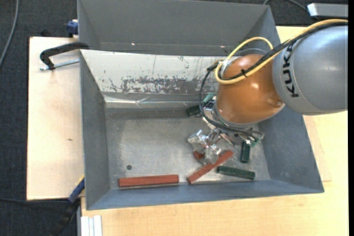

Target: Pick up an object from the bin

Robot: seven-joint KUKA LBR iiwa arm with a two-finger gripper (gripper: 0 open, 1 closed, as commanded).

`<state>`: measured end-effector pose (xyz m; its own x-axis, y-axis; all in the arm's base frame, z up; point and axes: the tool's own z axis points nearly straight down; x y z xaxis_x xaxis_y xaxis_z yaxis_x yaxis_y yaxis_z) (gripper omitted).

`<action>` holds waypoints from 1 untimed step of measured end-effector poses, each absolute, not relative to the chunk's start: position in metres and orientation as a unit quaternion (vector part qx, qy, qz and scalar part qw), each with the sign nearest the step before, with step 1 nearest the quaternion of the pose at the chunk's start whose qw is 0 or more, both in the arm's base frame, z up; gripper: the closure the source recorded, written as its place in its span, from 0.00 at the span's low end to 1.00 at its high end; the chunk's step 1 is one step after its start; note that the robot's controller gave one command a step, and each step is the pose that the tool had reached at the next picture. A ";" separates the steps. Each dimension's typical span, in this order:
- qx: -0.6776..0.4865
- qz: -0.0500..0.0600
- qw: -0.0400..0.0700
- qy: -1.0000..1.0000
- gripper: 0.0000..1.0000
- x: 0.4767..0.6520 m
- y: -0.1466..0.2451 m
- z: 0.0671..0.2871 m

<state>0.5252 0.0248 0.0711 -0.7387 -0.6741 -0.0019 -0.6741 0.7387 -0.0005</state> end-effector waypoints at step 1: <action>-0.361 0.001 0.001 0.932 1.00 0.525 0.025 0.073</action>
Offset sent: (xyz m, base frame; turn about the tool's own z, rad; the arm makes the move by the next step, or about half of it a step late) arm 0.0000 -0.0003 0.0458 0.0000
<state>0.5249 0.0251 0.0729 -0.7388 -0.6739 -0.0018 -0.6739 0.7388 0.0005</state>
